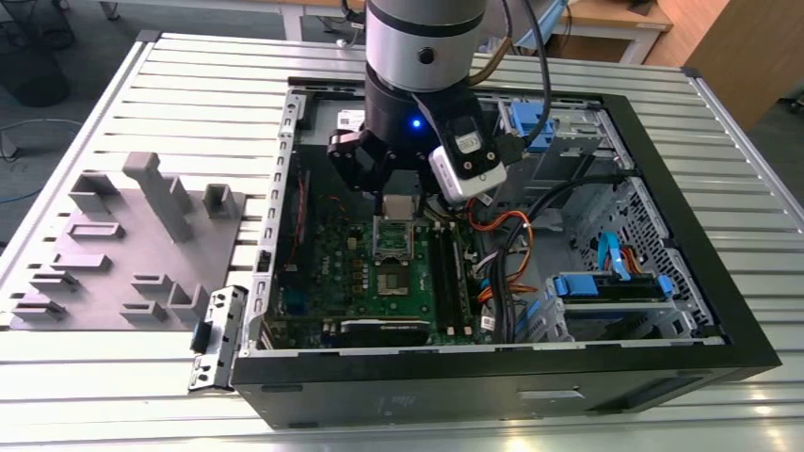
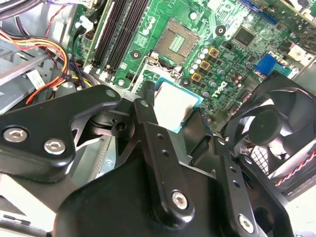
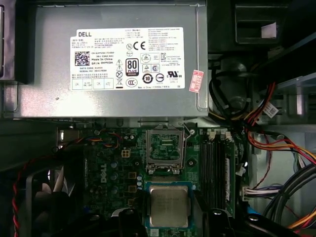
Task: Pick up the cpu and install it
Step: 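Place the cpu into insertion slot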
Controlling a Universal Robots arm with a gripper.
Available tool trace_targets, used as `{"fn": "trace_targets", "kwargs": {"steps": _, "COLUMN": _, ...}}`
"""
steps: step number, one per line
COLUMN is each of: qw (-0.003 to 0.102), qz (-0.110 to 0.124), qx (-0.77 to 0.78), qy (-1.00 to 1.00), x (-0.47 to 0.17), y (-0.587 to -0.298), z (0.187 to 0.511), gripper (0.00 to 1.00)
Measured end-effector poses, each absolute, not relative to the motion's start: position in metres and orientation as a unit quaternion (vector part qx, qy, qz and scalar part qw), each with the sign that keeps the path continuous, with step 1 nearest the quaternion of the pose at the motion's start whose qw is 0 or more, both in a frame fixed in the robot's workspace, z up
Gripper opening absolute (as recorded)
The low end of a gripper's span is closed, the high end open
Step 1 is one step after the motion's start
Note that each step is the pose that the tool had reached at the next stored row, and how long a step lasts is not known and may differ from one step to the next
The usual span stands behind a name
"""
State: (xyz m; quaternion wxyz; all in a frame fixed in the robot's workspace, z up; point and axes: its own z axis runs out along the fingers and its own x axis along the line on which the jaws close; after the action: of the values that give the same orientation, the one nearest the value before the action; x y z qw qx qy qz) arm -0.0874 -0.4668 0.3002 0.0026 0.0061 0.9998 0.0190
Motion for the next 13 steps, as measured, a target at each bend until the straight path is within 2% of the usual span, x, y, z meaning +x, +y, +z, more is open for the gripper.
{"fn": "trace_targets", "kwargs": {"steps": 13, "qw": 0.006, "qz": 0.019, "qx": 0.007, "qy": 1.0, "x": -0.0873, "y": -0.4668, "z": 0.3002, "gripper": 0.47}}
